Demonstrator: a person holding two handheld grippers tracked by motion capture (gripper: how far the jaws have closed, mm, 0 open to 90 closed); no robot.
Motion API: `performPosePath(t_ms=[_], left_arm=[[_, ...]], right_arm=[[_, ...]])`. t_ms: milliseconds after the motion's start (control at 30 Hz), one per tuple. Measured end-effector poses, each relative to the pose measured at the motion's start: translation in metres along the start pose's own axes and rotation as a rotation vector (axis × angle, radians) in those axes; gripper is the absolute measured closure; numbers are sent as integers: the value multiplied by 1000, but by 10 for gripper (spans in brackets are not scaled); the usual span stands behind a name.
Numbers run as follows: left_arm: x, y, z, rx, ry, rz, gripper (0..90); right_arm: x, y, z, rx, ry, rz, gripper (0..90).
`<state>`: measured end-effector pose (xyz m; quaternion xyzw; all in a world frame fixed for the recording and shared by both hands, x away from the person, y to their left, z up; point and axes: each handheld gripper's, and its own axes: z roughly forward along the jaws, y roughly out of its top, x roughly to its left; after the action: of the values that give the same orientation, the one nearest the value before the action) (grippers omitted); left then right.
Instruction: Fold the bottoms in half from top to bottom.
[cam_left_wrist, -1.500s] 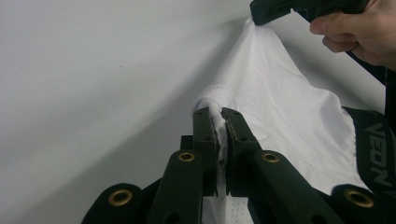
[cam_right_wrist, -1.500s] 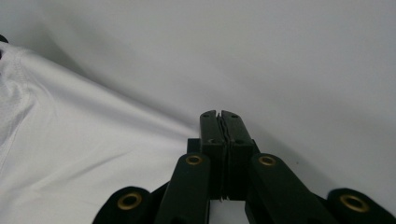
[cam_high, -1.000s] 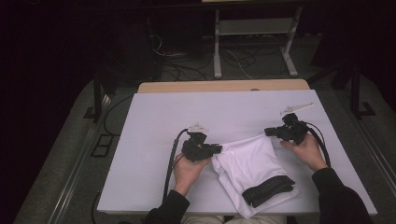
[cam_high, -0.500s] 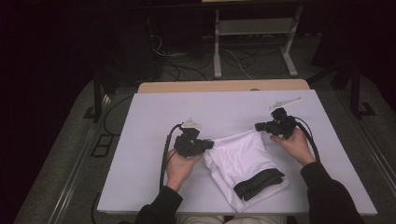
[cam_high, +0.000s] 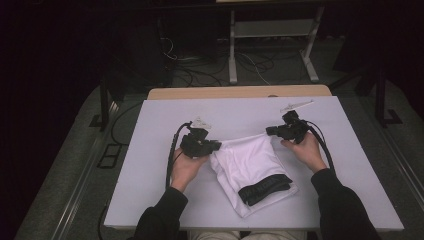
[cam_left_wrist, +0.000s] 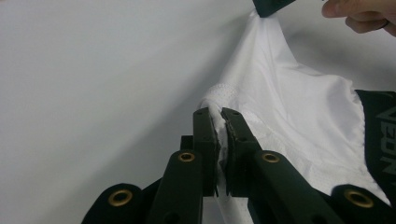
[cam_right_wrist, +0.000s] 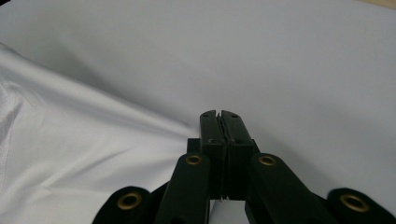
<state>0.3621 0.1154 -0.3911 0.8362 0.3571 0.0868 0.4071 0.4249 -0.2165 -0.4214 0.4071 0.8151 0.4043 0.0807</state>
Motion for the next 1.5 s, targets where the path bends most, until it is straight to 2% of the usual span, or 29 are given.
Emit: performPosePath(t_ms=[167, 300, 533, 967, 1167, 1267, 1500], left_arm=[[10, 4, -2, -11, 6, 9, 841], [16, 9, -2, -9, 16, 38, 841], [32, 20, 4, -10, 21, 41, 842], [42, 40, 16, -16, 53, 70, 842], [55, 43, 26, -62, 60, 22, 842], [62, 42, 32, -95, 46, -18, 842], [72, 43, 41, -132, 49, -42, 842]], right_arm=[[2, 5, 4, -16, -4, 14, 874], [2, 9, 6, -15, -11, 20, 875], [1, 14, 10, -21, -34, 29, 875], [-9, 17, 11, -38, -74, 64, 875], [-13, 21, 11, -59, -91, 75, 875], [-17, 22, 11, -76, -94, 85, 875], [-26, 27, 16, -103, -104, 96, 875]])
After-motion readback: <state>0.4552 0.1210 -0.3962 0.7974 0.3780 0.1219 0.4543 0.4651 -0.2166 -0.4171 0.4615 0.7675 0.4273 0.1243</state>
